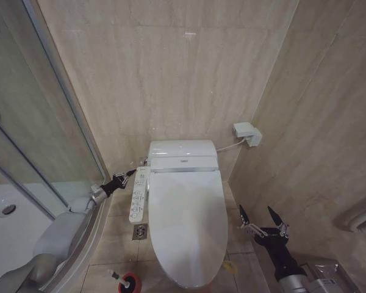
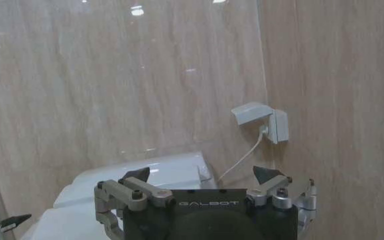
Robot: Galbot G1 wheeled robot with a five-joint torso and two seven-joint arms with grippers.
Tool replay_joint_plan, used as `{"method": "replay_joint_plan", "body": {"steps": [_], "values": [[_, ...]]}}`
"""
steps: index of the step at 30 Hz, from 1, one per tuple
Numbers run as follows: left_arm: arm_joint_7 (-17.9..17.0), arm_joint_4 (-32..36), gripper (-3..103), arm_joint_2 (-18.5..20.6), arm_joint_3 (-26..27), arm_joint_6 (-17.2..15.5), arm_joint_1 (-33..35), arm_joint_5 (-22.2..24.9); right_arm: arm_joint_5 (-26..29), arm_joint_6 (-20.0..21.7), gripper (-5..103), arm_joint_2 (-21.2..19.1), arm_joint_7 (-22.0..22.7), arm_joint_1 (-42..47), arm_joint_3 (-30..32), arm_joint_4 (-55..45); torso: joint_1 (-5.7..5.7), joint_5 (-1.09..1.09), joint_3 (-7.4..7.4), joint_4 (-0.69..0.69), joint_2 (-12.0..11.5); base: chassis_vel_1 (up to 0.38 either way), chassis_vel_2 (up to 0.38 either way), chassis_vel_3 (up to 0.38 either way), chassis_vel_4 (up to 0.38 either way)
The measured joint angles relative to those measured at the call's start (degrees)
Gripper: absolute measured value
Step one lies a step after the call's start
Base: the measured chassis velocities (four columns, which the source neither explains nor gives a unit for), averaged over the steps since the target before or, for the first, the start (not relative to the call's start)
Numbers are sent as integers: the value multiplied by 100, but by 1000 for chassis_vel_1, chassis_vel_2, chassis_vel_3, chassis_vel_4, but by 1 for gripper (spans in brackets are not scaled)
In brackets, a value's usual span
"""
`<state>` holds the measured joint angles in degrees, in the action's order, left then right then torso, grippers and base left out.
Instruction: Open the toilet lid, clean the toilet bowl with a toilet brush, close the toilet lid, and flush.
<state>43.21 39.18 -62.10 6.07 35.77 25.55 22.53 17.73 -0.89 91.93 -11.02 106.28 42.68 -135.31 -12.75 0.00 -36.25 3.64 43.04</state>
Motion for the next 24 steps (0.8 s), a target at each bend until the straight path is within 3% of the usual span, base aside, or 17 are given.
{"method": "replay_joint_plan", "body": {"steps": [16,24], "values": [[-115,-45,0,-61,23,1,-71,39,0,0,100,0,0,0,0,0,-2,0,-1,1,0,-53,55,58,-52],[-587,-208,0,-189,-15,-90,-186,581,0,0,100,0,0,0,0,0,-1,0,-1,1,0,0,0,0,0]]}}
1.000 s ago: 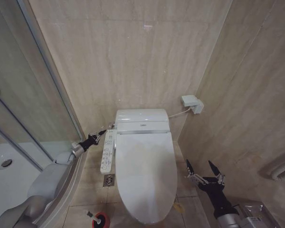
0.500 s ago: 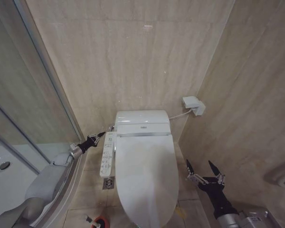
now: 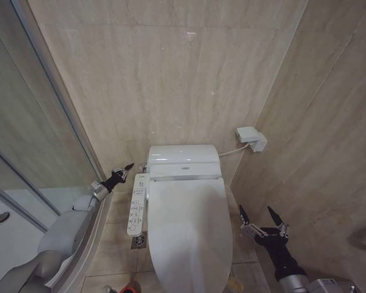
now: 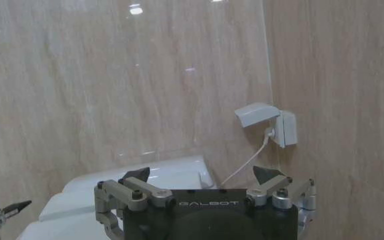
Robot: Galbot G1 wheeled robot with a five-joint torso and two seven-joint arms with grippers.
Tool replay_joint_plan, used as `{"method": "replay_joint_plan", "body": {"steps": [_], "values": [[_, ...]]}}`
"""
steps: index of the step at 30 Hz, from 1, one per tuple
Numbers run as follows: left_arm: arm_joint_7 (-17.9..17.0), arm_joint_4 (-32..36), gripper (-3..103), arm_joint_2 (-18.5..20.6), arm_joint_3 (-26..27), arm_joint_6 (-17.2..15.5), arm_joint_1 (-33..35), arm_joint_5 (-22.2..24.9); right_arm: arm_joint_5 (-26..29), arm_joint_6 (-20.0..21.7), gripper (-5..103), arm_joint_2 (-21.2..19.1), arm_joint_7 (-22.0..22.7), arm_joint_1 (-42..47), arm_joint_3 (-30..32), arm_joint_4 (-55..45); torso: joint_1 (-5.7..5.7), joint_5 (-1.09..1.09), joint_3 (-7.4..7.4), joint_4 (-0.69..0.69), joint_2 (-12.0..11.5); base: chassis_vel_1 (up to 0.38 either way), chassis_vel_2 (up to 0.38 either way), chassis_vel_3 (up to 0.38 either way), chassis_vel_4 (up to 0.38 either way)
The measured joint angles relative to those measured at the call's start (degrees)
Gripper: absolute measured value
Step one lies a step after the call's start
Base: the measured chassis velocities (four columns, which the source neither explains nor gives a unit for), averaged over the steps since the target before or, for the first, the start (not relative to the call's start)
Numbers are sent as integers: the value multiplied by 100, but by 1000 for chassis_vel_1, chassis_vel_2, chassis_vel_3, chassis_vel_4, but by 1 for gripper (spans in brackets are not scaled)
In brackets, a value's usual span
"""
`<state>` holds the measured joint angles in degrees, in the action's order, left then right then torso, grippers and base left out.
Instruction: Open the toilet lid, clean the toilet bowl with a toilet brush, close the toilet lid, and flush.
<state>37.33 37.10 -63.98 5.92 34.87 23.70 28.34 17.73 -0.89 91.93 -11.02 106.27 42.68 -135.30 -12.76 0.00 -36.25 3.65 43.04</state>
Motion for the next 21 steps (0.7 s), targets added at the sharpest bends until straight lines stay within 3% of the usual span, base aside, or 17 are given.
{"method": "replay_joint_plan", "body": {"steps": [8,14,21], "values": [[131,-407,0,-125,-58,-30,-222,225,0,0,100,0,0,0,0,0,0,1,0,-4,0,0,0,0,0],[143,-577,0,-438,-44,-5,-306,198,0,0,100,0,0,0,0,0,0,1,0,1,0,0,0,0,0],[142,-589,0,-546,-30,4,-294,97,0,0,100,0,0,0,0,0,0,0,0,0,0,0,0,0,0]]}}
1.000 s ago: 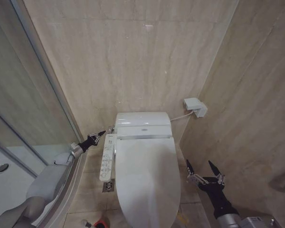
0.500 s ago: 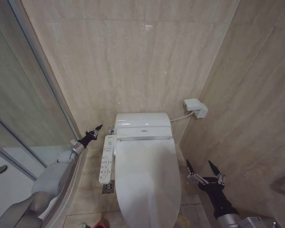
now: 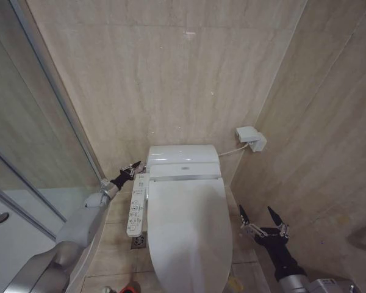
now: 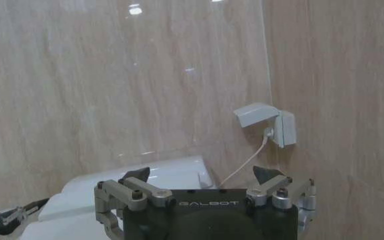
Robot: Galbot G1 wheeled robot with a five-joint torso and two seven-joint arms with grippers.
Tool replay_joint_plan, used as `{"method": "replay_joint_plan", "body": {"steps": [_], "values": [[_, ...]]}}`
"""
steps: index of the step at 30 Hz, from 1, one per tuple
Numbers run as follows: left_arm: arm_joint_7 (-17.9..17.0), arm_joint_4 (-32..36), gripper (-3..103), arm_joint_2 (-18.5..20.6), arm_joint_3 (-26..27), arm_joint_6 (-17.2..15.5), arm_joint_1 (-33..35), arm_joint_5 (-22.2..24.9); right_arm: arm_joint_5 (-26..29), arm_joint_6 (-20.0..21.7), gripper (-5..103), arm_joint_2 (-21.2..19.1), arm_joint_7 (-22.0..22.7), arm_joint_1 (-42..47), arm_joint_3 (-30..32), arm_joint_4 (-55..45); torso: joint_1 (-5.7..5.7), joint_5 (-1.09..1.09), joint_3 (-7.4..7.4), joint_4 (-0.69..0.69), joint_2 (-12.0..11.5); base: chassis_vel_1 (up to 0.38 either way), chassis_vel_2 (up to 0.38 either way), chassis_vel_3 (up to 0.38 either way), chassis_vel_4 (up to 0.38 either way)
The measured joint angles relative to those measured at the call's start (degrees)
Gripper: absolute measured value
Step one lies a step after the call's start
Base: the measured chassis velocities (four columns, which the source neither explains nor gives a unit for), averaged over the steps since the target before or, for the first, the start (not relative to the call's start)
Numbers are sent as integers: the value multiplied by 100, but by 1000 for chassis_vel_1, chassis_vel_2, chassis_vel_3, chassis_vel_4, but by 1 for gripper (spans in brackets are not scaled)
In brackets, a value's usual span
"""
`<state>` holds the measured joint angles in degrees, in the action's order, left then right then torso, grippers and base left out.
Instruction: Open the toilet lid, clean the toilet bowl with a toilet brush, close the toilet lid, and flush.
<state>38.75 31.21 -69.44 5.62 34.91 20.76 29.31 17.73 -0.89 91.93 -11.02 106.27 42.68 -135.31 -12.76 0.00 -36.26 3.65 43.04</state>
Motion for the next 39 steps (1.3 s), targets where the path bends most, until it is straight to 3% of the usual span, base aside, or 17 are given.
{"method": "replay_joint_plan", "body": {"steps": [6,21,39], "values": [[45,-73,0,67,-3,9,5,-58,0,0,100,0,0,0,0,0,0,0,0,-1,0,0,0,0,0],[866,-721,0,159,-49,170,-369,-543,0,0,100,0,0,0,0,0,0,-1,0,1,0,0,0,0,0],[1009,-1067,0,82,55,201,-514,-752,0,0,100,0,0,0,0,0,0,-1,0,-1,0,0,0,0,0]]}}
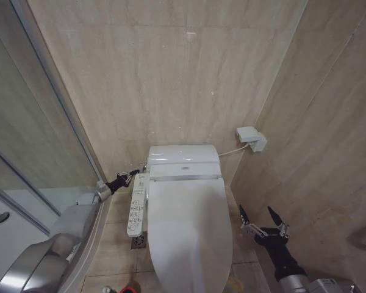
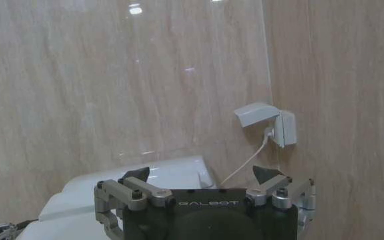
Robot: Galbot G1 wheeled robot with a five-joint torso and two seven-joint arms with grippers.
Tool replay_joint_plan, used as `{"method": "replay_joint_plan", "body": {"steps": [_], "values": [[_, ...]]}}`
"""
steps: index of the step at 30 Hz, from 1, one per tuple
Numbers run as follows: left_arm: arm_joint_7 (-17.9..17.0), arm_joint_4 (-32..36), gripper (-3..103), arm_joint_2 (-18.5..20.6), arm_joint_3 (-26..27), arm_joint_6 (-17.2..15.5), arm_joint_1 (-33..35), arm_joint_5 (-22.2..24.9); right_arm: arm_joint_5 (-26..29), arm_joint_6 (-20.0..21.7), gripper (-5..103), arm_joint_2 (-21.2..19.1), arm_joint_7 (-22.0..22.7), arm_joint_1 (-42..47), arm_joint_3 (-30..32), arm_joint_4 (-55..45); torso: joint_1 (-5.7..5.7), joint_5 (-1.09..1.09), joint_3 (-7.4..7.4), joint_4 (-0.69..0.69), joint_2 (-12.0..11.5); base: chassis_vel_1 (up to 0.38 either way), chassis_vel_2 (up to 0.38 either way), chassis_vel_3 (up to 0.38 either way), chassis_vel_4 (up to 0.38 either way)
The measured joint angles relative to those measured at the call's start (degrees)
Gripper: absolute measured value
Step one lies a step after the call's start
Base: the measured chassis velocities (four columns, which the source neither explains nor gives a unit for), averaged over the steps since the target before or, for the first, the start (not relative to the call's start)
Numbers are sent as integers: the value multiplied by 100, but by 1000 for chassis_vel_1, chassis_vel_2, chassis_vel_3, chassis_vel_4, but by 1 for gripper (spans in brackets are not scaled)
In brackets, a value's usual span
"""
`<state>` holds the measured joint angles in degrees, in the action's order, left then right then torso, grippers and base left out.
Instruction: Open the toilet lid, clean the toilet bowl with a toilet brush, close the toilet lid, and flush.
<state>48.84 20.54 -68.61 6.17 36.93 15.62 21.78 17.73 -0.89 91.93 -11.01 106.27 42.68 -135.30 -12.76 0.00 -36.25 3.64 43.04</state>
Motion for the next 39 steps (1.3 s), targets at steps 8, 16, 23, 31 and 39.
{"method": "replay_joint_plan", "body": {"steps": [8,16,23,31,39], "values": [[7,9,0,-19,21,17,-30,-54,0,0,100,0,0,0,0,0,0,0,0,0,0,0,0,0,0],[32,9,0,-13,17,18,-34,-57,0,0,100,0,0,0,0,0,-1,0,0,1,0,-53,26,45,-25],[177,28,0,6,18,24,-17,-100,0,0,100,0,0,0,0,0,-1,1,0,0,0,-27,14,37,-17],[287,-220,0,-5,183,-34,-97,-551,0,0,100,0,0,0,0,0,1,1,1,-1,1,0,0,0,0],[395,-560,0,-77,433,-95,-197,-765,0,0,100,0,0,0,0,0,0,1,0,1,0,0,0,0,0]]}}
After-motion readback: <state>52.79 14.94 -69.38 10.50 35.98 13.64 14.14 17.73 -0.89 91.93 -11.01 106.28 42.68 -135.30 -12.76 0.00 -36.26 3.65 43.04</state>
